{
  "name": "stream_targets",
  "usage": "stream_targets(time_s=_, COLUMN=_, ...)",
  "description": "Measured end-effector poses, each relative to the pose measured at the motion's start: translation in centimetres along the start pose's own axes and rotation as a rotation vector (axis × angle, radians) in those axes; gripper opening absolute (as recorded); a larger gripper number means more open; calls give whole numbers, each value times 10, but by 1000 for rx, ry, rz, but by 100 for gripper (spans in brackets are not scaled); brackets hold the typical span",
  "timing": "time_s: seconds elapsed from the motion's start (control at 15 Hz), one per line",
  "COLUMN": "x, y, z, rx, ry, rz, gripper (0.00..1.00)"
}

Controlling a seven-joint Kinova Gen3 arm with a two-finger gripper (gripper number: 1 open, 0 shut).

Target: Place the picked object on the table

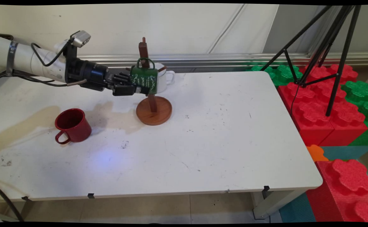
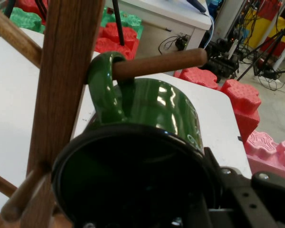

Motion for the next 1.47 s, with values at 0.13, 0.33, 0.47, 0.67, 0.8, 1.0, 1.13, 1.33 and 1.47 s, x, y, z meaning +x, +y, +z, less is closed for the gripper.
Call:
stream_targets(time_s=0.13, x=2, y=3, z=-2, rx=-8, ry=5, rz=14, gripper=0)
stream_targets(time_s=0.33, x=5, y=7, z=-6, rx=-22, ry=11, rz=35, gripper=0)
stream_targets(time_s=0.47, x=7, y=13, z=-10, rx=-38, ry=17, rz=55, gripper=0)
stream_targets(time_s=0.67, x=9, y=22, z=-15, rx=-61, ry=22, rz=79, gripper=0)
stream_targets(time_s=0.8, x=11, y=28, z=-19, rx=-77, ry=24, rz=93, gripper=0)
stream_targets(time_s=1.0, x=13, y=39, z=-25, rx=-104, ry=29, rz=115, gripper=0)
stream_targets(time_s=1.13, x=15, y=45, z=-28, rx=-119, ry=31, rz=128, gripper=0)
stream_targets(time_s=1.33, x=17, y=55, z=-36, rx=-139, ry=27, rz=152, gripper=0)
stream_targets(time_s=1.47, x=17, y=59, z=-43, rx=-146, ry=17, rz=171, gripper=0)
